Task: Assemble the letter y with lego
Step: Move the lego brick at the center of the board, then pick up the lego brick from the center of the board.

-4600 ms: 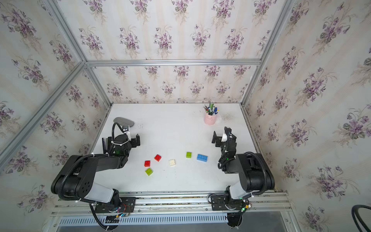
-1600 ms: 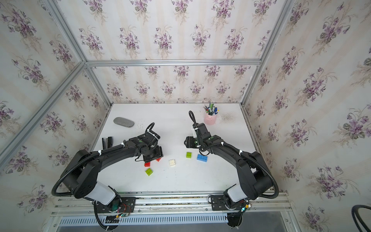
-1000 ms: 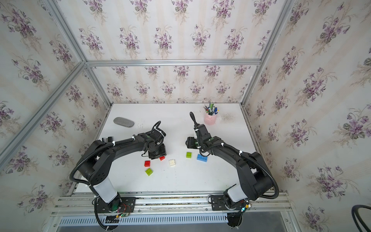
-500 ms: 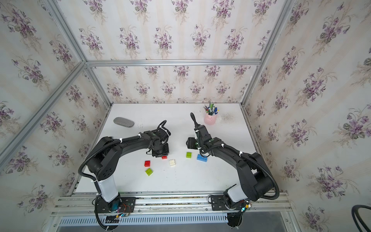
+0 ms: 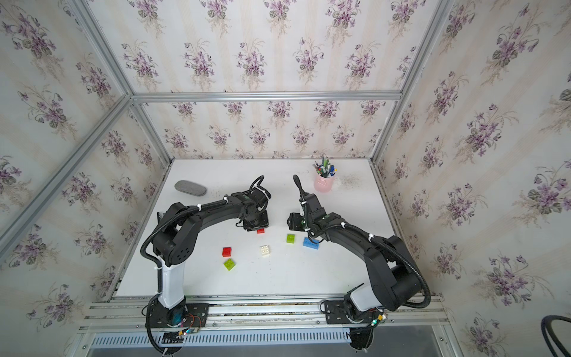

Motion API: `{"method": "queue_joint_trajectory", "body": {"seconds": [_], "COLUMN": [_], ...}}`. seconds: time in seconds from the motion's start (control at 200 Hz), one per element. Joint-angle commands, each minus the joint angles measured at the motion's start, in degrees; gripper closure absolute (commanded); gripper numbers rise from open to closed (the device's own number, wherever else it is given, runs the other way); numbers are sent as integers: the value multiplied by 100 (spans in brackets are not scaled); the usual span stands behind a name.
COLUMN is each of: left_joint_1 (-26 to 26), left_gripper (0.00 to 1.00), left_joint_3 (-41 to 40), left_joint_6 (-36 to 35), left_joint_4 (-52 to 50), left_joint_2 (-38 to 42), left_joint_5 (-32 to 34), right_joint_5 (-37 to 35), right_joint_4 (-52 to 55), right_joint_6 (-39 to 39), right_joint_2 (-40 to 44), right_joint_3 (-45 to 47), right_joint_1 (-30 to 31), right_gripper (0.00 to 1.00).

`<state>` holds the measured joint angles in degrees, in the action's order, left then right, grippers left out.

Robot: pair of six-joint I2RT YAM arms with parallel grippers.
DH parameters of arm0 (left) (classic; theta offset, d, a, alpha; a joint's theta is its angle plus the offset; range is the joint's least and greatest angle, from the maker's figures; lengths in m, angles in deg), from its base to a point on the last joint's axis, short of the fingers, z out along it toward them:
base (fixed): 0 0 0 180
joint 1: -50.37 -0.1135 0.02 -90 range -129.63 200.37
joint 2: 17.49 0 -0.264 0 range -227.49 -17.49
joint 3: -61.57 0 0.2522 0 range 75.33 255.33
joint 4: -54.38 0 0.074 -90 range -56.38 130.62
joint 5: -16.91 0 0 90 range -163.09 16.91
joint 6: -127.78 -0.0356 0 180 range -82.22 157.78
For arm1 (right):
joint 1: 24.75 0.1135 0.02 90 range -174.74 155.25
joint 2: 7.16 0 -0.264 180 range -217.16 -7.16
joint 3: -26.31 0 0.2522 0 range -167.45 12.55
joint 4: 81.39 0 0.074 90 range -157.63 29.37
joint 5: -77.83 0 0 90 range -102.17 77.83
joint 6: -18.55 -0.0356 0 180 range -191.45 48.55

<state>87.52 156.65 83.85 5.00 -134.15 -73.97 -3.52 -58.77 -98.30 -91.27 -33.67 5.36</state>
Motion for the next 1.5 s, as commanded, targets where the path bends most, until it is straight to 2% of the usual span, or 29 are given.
{"method": "queue_joint_trajectory", "body": {"seconds": [0.0, 0.39, 0.674, 0.699, 0.824, 1.194, 1.494], "left_joint_1": [-13, 80, 117, 117, 43, -441, -597], "left_gripper": [39, 42, 42, 42, 41, 37, 36], "left_joint_3": [59, -36, -136, -181, -568, -2419, -2941], "left_joint_6": [121, 110, 107, 88, -35, -186, -150], "left_joint_4": [-158, -156, -156, -155, -152, -156, -111], "left_joint_2": [-105, 261, 502, 559, 1071, 3135, 3502], "left_joint_5": [77, -504, -484, -461, -204, 464, 493], "right_joint_5": [-20, -35, 33, 39, 1, -109, -138], "right_joint_4": [-78, -69, 86, 141, 446, 1703, 2358], "right_joint_6": [-48, 22, 174, 206, 347, 455, 374], "right_joint_2": [18, -57, -74, -82, -180, -1067, -1867], "right_joint_3": [-7, 29, -22, -55, -235, -1277, -2084], "right_joint_1": [10, 12, 27, 258, 508, 1643, 2169], "right_gripper": [38, 38, 42, 42, 43, 40, 38]}}
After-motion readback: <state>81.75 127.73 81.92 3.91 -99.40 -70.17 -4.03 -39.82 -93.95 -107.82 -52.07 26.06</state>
